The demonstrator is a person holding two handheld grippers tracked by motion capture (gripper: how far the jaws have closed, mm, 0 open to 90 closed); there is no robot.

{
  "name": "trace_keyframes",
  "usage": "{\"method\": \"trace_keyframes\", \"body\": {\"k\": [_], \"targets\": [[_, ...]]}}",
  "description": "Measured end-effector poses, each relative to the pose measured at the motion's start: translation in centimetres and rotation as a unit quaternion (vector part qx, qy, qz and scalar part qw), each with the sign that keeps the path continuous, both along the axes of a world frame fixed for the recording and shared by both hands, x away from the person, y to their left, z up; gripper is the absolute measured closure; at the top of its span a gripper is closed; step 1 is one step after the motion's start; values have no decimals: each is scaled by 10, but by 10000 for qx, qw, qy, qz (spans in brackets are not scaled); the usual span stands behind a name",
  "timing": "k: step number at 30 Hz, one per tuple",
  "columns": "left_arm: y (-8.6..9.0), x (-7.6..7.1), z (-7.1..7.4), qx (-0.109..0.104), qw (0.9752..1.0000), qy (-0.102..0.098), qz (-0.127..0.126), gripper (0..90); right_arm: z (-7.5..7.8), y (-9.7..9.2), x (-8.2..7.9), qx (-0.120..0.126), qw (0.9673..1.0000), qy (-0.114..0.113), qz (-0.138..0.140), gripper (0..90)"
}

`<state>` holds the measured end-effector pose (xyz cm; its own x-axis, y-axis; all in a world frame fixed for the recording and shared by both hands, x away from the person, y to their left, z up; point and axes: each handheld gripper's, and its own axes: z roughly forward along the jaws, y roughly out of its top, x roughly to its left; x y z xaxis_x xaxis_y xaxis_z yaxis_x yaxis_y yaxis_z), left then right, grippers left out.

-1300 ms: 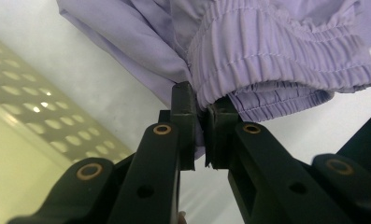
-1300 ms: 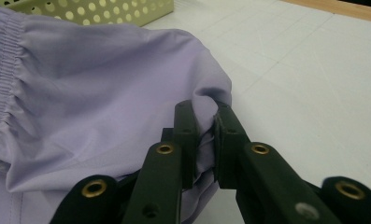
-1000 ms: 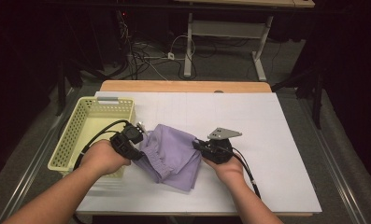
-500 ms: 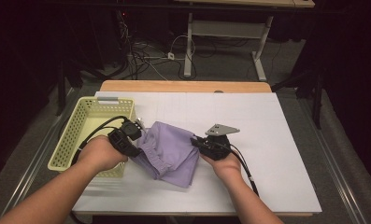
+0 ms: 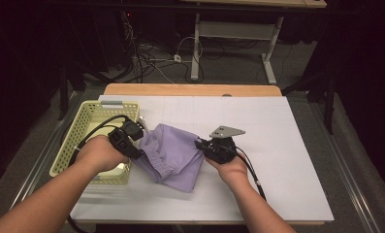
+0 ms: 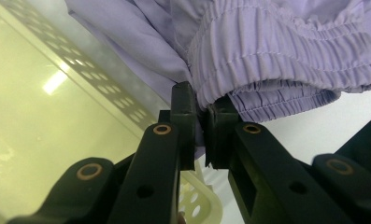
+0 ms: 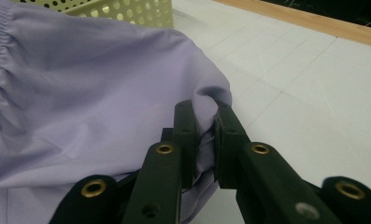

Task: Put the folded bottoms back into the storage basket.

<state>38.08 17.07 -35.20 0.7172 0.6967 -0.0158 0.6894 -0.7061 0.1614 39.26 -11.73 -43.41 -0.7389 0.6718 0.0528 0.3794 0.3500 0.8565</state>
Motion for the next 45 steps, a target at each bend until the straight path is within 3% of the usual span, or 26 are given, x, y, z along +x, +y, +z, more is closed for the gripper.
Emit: {"method": "trace_keyframes", "body": {"k": [7, 19, 24, 38, 45], "targets": [[2, 2, 7, 112, 9999, 81, -29, 825, 9, 3, 1, -20, 10000, -58, 29, 829], [5, 4, 42, 322, 9994, 13, -84, 825, 38, 12, 4, 35, 9996, -283, 77, 829], [13, 3, 49, 363, 9993, 32, -36, 825, 48, 19, 6, 66, 9993, -337, 132, 829], [47, -2, 51, 392, 9990, 68, 212, 825, 61, 57, 17, 102, 9984, -392, 400, 828], [69, -5, 45, 237, 9989, 76, 409, 825, 60, 76, 21, 102, 9979, -375, 516, 828]]}}
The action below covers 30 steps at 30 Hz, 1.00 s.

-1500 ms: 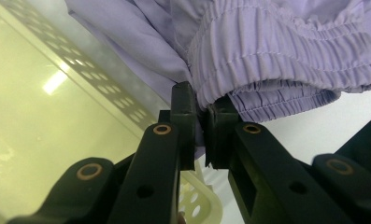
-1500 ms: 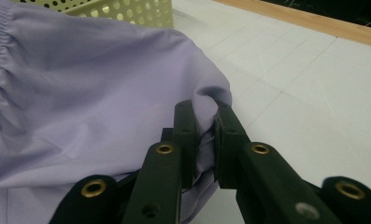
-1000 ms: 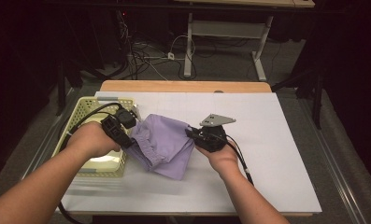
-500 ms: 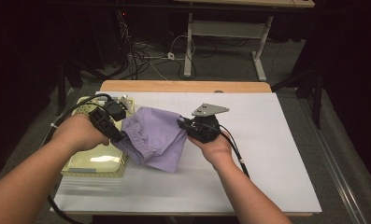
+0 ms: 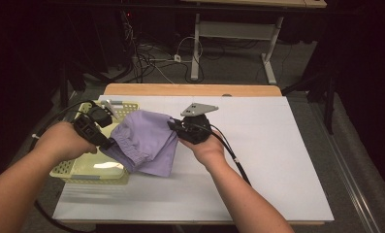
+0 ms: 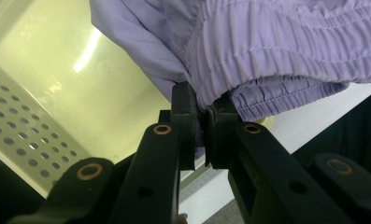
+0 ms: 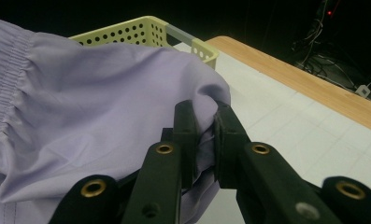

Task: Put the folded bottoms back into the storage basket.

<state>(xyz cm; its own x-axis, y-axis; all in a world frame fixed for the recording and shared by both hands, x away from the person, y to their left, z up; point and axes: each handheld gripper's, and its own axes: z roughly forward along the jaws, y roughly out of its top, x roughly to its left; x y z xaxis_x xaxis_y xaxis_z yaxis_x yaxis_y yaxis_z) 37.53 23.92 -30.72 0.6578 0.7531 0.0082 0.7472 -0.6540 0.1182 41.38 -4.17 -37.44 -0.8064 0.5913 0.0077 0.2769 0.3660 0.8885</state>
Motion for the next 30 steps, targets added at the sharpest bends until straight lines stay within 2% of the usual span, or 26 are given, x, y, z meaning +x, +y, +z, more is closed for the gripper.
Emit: {"method": "trace_keyframes", "body": {"k": [6, 17, 30], "targets": [[17, -3, -10, -63, 9999, 28, 144, 826, -4, 15, 2, -51, 9999, 54, 107, 827], [44, -5, -17, -212, 9991, 41, 364, 825, -8, 39, 9, -121, 9997, 73, 208, 828], [74, -9, -26, -223, 9982, 0, 550, 825, -13, 68, 16, -160, 9992, 155, 323, 827]]}}
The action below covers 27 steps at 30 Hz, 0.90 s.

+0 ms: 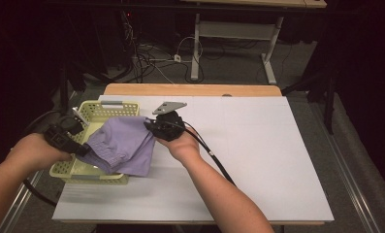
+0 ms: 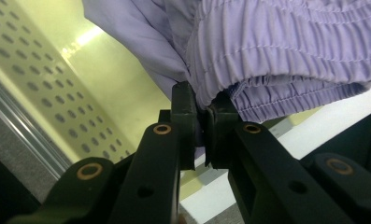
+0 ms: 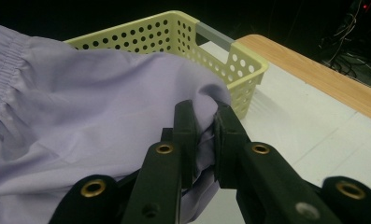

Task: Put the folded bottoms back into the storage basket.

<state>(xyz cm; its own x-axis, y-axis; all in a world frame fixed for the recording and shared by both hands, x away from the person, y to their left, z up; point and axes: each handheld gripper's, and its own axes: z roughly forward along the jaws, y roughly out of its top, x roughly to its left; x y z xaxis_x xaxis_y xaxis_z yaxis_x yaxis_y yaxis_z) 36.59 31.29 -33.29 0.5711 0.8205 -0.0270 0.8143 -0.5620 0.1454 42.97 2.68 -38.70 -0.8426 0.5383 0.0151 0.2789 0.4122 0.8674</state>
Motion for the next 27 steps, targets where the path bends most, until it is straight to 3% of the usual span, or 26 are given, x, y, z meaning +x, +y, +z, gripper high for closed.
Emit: {"method": "trace_keyframes", "body": {"k": [18, 27], "targets": [[48, -11, -4, -32, 9993, -8, 366, 825, -2, 49, 5, -5, 9995, 53, 313, 828], [53, -14, -8, 68, 9991, -105, 401, 824, -6, 67, 13, -69, 9993, 80, 365, 828]]}}
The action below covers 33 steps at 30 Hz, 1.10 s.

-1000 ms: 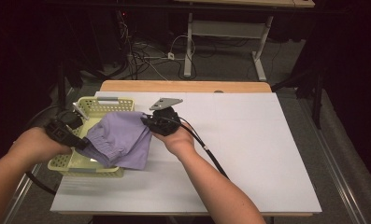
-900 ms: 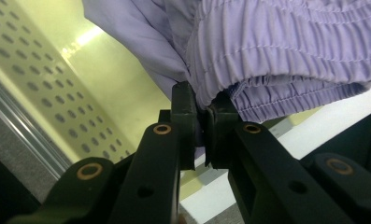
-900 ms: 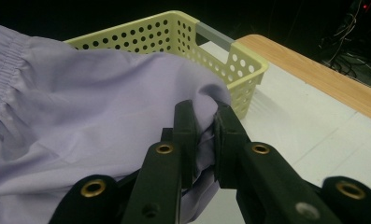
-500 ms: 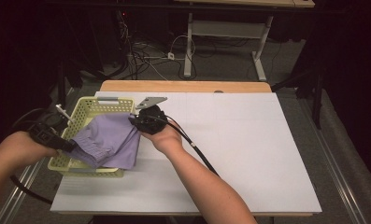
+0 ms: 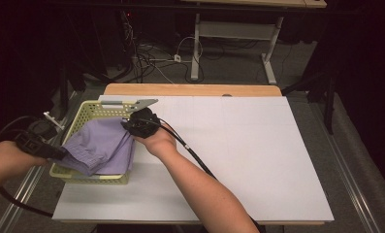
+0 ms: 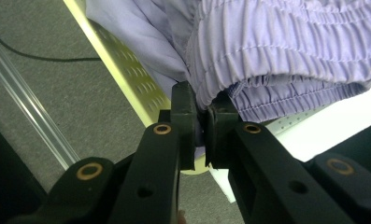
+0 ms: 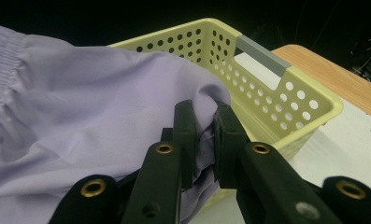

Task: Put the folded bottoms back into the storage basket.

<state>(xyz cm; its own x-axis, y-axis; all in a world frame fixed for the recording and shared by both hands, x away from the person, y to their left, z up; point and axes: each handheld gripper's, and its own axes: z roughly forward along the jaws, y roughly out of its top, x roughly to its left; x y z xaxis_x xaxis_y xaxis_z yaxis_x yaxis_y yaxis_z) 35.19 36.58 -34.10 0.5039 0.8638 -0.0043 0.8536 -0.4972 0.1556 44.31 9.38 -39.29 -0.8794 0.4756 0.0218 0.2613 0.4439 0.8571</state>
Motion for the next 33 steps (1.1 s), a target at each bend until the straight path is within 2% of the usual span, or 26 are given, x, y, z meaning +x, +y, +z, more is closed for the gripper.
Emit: {"method": "trace_keyframes", "body": {"k": [15, 22, 33], "targets": [[-5, 15, -21, 0, 9997, -126, 205, 820, -19, 15, 26, -188, 9997, 140, -117, 828], [-3, 21, -34, -17, 9995, -160, 266, 818, -30, 22, 34, -364, 9992, 71, -119, 827], [-5, 25, -32, -59, 9985, -369, 388, 807, -30, 30, 49, -442, 9988, -71, -190, 822]]}}
